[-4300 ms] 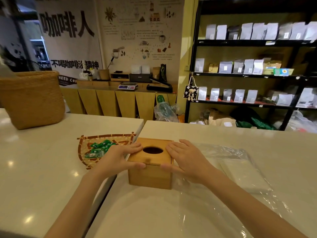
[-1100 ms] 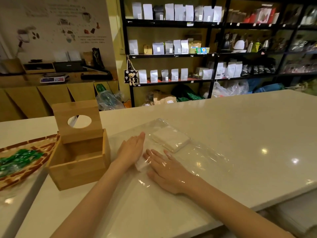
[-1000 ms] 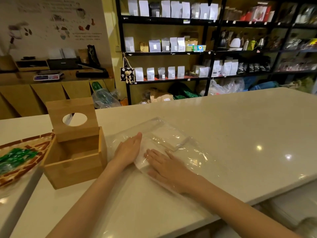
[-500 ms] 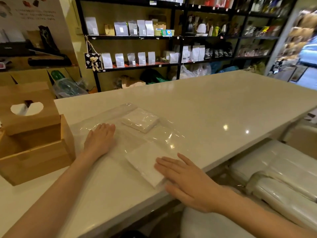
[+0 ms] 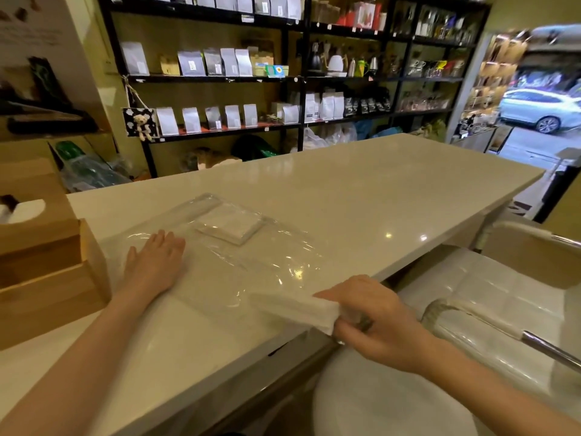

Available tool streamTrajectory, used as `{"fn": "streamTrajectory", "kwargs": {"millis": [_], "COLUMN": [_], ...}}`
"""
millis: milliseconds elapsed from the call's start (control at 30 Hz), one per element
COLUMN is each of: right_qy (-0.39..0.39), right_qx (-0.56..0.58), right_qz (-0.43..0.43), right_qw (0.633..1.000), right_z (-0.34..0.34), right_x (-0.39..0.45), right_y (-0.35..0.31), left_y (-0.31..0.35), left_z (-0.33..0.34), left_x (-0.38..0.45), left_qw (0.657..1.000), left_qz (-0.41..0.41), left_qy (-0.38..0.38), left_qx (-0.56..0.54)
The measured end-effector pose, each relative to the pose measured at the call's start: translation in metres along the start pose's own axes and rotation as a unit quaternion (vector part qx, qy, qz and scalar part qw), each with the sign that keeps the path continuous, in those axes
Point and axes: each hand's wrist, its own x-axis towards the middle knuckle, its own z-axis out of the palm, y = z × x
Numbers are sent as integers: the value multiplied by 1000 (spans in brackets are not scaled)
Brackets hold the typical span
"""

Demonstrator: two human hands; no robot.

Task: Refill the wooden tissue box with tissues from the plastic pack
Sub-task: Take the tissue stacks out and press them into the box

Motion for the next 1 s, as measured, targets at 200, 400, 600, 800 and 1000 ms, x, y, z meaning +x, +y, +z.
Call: {"fn": "streamTrajectory", "kwargs": {"millis": [200,400,600,800,1000], "right_qy": [94,94,72,22,-43], "right_qx": [325,391,411,315,121], "right_qz": [170,257,259,17,-227], "right_qw": [925,879,871,949,965], "right_z": [-42,-21,15,36,62], "right_x": [25,73,130,169,200], "right_y": [-11,-5,-17,-56,-71], "left_y": [10,29,50,10,-41], "left_z": [-11,-33,-91,-114,-141], "left_x": [-20,-52,-102,-109,-123], "left_qw": [999,940,776,615,495], "left_qz": [-8,10,4,-85,-134], "left_qy": [0,203,-92,-234,-115], "left_qx": [-33,-274,-624,-749,-851]}}
